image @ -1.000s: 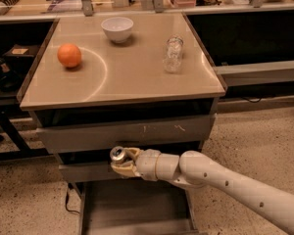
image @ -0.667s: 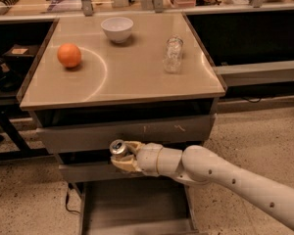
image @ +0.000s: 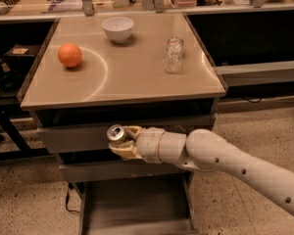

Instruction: Pick redbull can from bottom drawer and place on counter

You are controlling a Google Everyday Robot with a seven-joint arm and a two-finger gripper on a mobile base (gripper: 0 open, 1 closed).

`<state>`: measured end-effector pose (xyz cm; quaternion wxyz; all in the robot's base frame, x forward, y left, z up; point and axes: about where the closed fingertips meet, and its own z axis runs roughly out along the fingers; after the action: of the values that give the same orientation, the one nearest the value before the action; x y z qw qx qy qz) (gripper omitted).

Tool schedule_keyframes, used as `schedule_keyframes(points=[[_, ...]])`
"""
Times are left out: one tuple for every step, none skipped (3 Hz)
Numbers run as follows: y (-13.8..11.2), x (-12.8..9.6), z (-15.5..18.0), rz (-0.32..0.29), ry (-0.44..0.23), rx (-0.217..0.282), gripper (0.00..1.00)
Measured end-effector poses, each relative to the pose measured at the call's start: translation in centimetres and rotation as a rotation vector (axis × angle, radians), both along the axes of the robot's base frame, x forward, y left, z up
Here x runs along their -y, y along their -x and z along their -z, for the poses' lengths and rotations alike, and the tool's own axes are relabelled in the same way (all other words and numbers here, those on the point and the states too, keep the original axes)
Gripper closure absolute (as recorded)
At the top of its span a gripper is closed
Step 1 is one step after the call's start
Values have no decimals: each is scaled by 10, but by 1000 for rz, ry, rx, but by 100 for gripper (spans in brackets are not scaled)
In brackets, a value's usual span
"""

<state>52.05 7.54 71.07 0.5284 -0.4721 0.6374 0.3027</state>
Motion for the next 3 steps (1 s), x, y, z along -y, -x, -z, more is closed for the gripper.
schedule_keyframes(points=[[0, 0, 0, 0, 0, 0, 100], [-2, 1, -27, 6, 3, 31, 100], [-4, -1, -64, -8, -5, 67, 100]])
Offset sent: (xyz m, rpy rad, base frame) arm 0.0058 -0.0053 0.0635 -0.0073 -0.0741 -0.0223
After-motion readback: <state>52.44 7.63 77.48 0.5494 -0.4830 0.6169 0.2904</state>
